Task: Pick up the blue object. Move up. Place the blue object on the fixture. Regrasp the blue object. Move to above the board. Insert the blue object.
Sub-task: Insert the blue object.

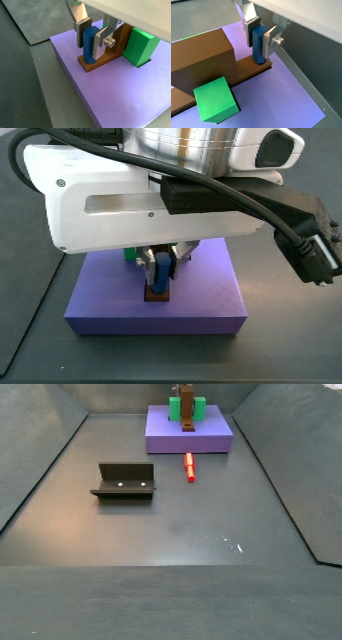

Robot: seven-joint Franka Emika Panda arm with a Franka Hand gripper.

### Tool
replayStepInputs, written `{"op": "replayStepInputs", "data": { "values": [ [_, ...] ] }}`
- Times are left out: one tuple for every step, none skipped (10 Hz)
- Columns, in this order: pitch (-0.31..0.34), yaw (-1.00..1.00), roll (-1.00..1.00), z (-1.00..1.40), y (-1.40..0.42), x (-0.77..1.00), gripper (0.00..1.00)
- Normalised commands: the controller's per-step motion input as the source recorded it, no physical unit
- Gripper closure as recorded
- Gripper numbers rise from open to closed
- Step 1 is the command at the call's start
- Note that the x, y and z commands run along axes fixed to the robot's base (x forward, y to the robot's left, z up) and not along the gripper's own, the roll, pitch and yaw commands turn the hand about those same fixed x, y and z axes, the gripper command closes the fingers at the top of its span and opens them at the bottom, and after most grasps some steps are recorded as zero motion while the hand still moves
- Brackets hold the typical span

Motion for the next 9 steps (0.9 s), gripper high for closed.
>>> {"op": "replayStepInputs", "data": {
  "values": [
    [-0.066,0.02,0.00,-0.41,0.00,0.00,1.00],
    [-0.084,0.03,0.00,-0.43,0.00,0.00,1.00],
    [-0.044,0.04,0.06,-0.42,0.17,0.12,1.00],
    [-0.007,0.00,0.09,-0.28,0.28,0.07,1.00],
    [-0.024,0.00,0.09,-0.29,0.24,0.00,1.00],
    [-0.160,0.00,0.11,-0.59,0.01,-0.36,1.00],
    [-0.193,0.00,0.04,-0.60,0.00,-0.50,1.00],
    [-0.137,0.06,0.00,-0.29,-0.01,-0.27,1.00],
    [0.000,0.00,0.00,0.00,0.00,0.00,1.00]
  ]
}}
